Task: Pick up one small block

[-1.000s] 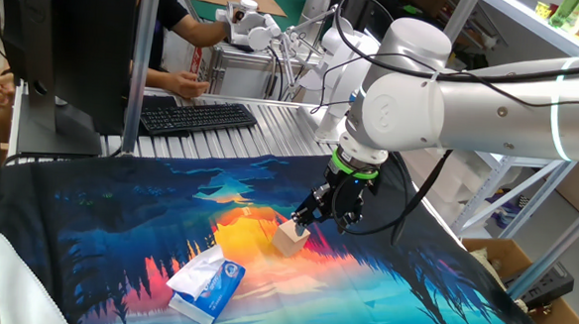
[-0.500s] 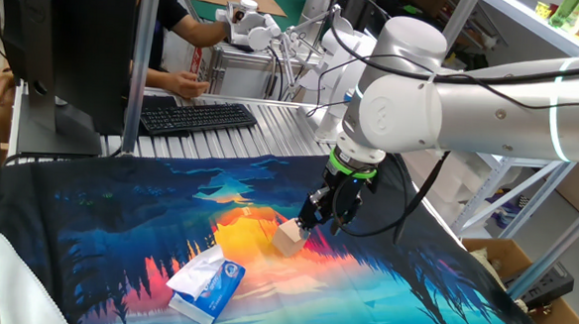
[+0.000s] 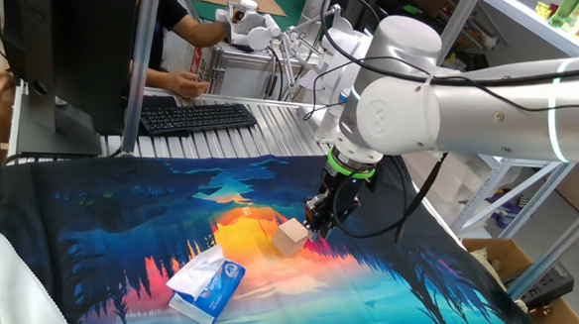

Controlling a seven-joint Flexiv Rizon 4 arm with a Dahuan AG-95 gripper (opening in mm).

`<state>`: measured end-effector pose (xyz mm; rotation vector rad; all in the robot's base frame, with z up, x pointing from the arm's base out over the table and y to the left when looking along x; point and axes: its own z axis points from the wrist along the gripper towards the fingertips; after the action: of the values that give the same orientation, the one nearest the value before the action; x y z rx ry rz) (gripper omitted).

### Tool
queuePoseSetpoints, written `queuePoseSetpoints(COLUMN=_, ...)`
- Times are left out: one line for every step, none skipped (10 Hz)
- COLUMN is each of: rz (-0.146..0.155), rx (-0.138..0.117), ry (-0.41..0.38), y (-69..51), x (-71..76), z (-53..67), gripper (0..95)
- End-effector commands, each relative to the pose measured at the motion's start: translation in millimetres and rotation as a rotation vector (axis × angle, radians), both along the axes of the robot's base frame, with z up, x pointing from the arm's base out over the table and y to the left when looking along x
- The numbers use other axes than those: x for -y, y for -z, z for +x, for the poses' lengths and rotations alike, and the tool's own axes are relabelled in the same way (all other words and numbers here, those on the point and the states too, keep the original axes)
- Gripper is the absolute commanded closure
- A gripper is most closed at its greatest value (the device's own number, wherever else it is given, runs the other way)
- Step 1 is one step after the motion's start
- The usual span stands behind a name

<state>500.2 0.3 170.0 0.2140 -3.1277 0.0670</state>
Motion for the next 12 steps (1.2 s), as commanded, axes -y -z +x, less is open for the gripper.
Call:
queuePoseSetpoints(rz=0.000, rx=0.000, ry=-0.001, y=0.4, x=0.2, z=-0.1, gripper=95.0)
queuePoseSetpoints(rz=-0.001, rx=0.000, ry=-0.001, y=0.4, x=0.2, z=-0.1, gripper=95.0)
queuePoseSetpoints(rz=-0.001, rx=0.000, ry=-0.001, y=0.4, x=0.2, z=-0.1, gripper=95.0)
queuePoseSetpoints(rz=-0.001, rx=0.000, ry=-0.001, y=0.4, x=0.2, z=-0.1, gripper=95.0)
queuePoseSetpoints(rz=-0.001, rx=-0.001, ry=-0.004, y=0.5, x=0.1, z=0.0, gripper=95.0)
queuePoseSetpoints(rz=-0.002, rx=-0.002, ry=-0.005, y=1.0, x=0.0, z=0.2, gripper=95.0)
queuePoseSetpoints(rz=-0.003, rx=-0.001, ry=-0.003, y=2.0, x=0.1, z=0.6, gripper=95.0)
queuePoseSetpoints(rz=-0.002, rx=-0.001, ry=-0.003, y=3.0, x=0.6, z=1.1, gripper=95.0)
queuePoseSetpoints(rz=-0.002, rx=0.000, ry=-0.002, y=3.8, x=0.7, z=1.7, gripper=95.0)
queuePoseSetpoints(rz=-0.003, rx=0.000, ry=-0.001, y=4.8, x=0.8, z=2.9, gripper=95.0)
queuePoseSetpoints(rz=-0.003, rx=0.000, ry=-0.002, y=5.7, x=1.2, z=4.5, gripper=95.0)
queuePoseSetpoints(rz=-0.002, rx=-0.002, ry=-0.013, y=6.7, x=1.9, z=7.4, gripper=95.0)
